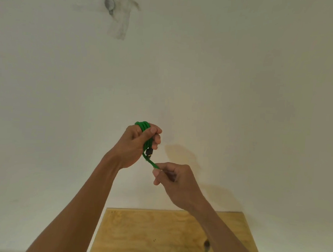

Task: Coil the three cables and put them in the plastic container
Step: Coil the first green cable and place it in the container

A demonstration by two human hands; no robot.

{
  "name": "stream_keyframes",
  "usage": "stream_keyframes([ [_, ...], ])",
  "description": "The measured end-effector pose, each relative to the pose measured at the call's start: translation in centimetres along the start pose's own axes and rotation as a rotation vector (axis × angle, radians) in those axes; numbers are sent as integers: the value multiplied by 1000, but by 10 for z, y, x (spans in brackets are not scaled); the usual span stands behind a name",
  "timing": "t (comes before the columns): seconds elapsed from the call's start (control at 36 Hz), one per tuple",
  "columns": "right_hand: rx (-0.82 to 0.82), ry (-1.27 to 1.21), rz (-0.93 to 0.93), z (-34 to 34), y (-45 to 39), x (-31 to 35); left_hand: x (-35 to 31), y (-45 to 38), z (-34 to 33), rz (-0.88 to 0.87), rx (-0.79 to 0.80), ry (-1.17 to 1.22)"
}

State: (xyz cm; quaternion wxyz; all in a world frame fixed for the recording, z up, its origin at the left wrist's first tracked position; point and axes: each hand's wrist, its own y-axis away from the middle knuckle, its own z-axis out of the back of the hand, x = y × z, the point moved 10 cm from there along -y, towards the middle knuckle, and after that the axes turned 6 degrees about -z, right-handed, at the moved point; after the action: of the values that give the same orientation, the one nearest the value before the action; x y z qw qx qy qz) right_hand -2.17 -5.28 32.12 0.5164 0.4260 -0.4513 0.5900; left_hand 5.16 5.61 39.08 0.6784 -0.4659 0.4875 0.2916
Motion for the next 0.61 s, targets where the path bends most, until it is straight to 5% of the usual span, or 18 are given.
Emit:
stream_keyframes([
  [0.14,17,522,145,15,-1,46,9,20,-9,-7,112,-375],
  [0.22,-15,692,236,30,-11,75,17,34,-25,37,181,-401],
  [0.36,168,303,238,41,-36,87,45,65,-52,363,211,157],
  [0.61,218,-266,130,28,-47,38,16,74,-89,308,292,586],
])
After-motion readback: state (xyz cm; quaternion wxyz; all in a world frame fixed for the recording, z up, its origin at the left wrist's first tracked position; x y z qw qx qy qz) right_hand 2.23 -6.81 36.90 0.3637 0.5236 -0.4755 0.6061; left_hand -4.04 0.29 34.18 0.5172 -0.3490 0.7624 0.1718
